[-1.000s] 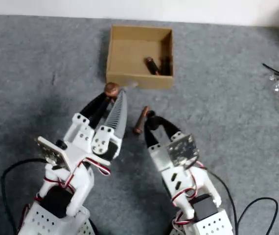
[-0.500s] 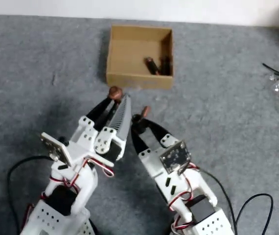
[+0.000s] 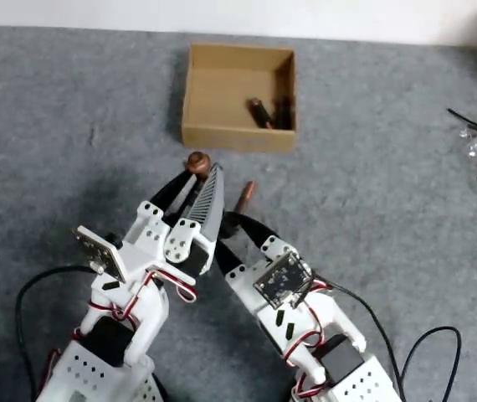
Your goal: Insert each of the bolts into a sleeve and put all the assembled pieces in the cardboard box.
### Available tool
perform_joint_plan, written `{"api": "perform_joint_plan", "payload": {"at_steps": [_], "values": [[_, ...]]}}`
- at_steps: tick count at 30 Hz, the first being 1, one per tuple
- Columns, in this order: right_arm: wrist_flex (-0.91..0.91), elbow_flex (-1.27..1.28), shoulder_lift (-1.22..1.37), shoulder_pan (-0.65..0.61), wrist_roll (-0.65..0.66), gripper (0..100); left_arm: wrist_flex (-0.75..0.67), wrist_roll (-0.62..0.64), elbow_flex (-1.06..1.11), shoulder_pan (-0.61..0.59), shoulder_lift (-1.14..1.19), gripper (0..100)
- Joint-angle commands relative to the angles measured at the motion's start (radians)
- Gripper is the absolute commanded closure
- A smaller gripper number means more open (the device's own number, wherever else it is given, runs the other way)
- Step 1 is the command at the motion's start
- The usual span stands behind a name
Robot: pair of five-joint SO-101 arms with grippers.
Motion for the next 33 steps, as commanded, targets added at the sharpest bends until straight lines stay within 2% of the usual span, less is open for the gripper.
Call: {"api": "perform_joint_plan", "payload": {"at_steps": [1,9,24,33], "values": [[-0.031,0.076,-0.021,-0.016,0.018,99.4,-0.018,0.011,-0.002,0.021,-0.018,99],[-0.033,0.070,-0.021,0.045,0.017,99.4,0.029,0.011,-0.001,0.059,-0.019,99],[-0.033,0.071,-0.021,0.062,0.021,99.4,0.087,0.011,0.004,0.059,-0.019,99],[-0.033,0.068,-0.021,0.136,0.015,99.4,0.101,0.008,0.062,0.088,-0.019,99]]}}
